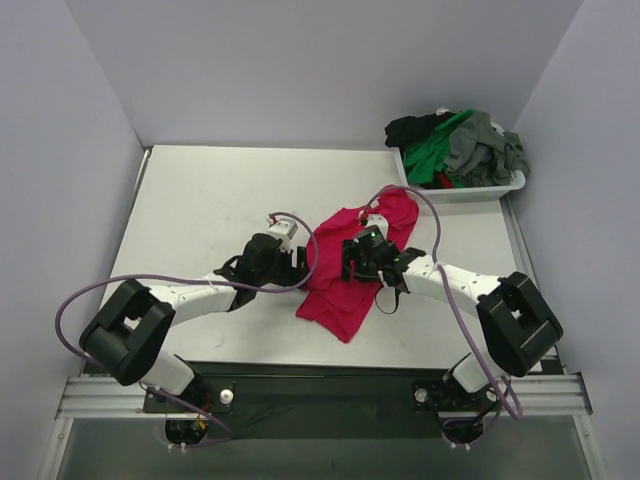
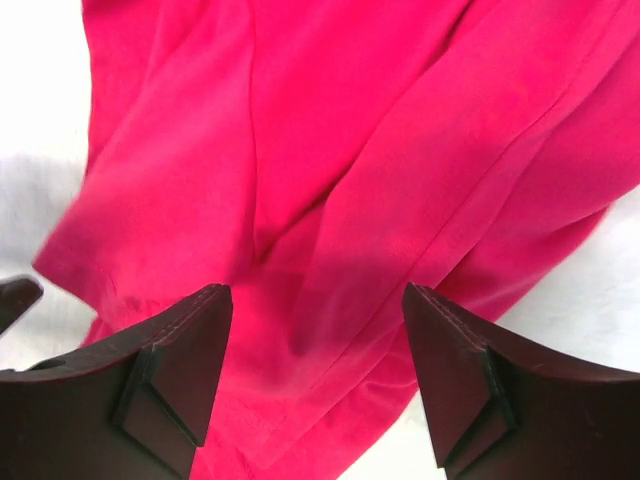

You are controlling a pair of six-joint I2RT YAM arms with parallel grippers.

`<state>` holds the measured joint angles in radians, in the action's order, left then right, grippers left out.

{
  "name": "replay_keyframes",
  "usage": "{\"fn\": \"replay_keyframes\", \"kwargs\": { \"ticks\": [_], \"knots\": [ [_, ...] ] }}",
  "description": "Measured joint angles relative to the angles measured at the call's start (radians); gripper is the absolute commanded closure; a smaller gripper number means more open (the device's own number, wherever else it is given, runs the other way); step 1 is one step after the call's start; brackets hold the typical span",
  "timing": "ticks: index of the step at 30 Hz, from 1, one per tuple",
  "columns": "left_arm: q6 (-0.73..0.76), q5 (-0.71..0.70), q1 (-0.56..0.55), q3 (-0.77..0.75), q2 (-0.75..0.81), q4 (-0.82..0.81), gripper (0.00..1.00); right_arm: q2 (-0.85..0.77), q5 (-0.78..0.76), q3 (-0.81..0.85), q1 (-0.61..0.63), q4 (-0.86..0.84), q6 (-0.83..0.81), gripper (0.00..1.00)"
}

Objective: Fold and stack the t-shirts
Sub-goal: Move the tshirt to the center of the board

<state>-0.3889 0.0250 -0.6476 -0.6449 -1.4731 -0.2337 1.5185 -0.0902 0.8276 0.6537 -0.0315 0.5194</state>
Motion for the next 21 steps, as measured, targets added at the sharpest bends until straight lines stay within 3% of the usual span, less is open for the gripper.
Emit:
{"fn": "replay_keyframes", "kwargs": {
  "ticks": [13, 17, 20, 21],
  "knots": [
    [-0.031, 0.040, -0.008, 0.000, -0.098, -0.071, 0.30, -0.018, 0.036, -0.151, 0.089, -0.091, 0.119, 0.36],
    [-0.051, 0.064, -0.008, 0.000, -0.127, -0.101, 0.42, -0.046, 0.034, -0.178, 0.123, -0.093, 0.146, 0.36],
    [-0.063, 0.084, -0.008, 0.000, -0.140, -0.127, 0.57, -0.066, 0.030, -0.195, 0.140, -0.092, 0.163, 0.36],
    [-0.066, 0.089, -0.008, 0.000, -0.143, -0.132, 0.66, -0.071, 0.027, -0.200, 0.145, -0.090, 0.166, 0.36]
  ]
}}
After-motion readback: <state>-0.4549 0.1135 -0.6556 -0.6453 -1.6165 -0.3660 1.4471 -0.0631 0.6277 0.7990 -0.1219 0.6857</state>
